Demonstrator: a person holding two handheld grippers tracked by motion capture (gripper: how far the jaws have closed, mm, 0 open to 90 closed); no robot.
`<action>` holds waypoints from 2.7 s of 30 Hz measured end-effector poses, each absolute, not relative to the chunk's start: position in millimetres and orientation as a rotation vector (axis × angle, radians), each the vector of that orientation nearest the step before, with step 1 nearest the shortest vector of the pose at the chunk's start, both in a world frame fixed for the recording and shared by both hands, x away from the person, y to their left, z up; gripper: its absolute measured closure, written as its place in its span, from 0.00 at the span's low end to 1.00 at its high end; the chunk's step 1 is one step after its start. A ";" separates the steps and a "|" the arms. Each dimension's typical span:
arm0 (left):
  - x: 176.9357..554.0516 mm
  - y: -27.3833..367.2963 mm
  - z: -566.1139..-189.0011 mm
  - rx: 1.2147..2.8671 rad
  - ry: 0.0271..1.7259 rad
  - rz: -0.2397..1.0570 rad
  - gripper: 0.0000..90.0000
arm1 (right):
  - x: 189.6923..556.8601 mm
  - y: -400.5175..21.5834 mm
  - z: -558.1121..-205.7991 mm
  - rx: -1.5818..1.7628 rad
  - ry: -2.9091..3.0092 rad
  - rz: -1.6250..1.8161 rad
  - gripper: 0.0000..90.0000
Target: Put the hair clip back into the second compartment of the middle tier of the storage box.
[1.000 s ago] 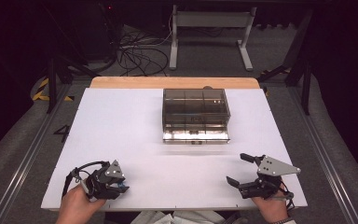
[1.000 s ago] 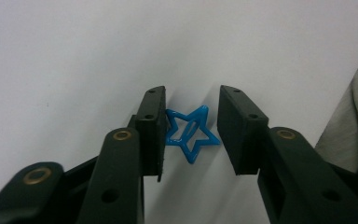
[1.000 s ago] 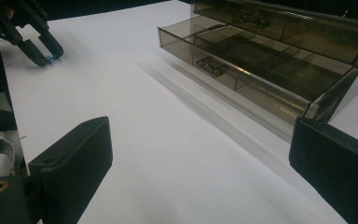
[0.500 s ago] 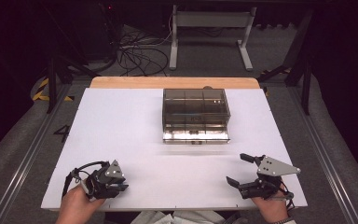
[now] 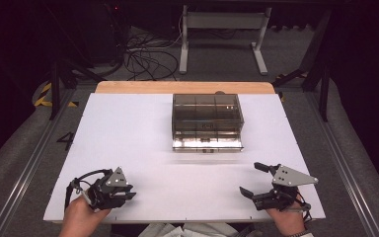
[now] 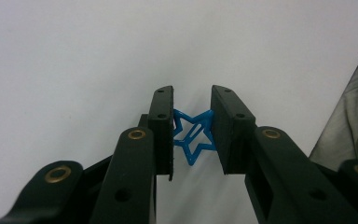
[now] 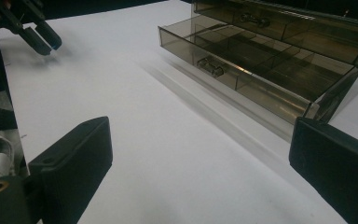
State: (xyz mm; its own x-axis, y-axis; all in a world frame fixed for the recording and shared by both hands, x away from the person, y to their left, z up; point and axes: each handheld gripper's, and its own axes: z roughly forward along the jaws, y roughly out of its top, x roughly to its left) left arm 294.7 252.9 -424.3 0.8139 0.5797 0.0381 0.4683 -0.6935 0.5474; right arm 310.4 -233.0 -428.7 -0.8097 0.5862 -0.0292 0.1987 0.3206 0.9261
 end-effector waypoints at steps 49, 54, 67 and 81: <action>277.1 278.5 -383.9 1.853 0.714 0.540 0.79 | 311.5 -232.8 -429.8 0.703 2.239 1.486 0.08; 278.9 281.0 -384.9 1.799 0.703 0.504 0.79 | 311.5 -232.3 -429.9 0.702 2.240 1.485 0.08; 282.1 277.2 -384.7 1.778 0.711 0.478 0.79 | 311.3 -232.3 -429.8 0.700 2.239 1.486 0.08; 298.4 254.2 -366.8 1.814 0.659 0.435 0.79 | 311.9 -233.3 -429.8 0.706 2.239 1.489 0.08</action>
State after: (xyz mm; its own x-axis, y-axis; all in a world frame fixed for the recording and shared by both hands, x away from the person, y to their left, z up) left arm 298.4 254.2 -366.8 0.7775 0.6284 -0.0242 0.2244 -0.2413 0.9442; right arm 311.9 -233.3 -429.8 -0.8104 0.5854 -0.0217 0.2065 0.3203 0.9245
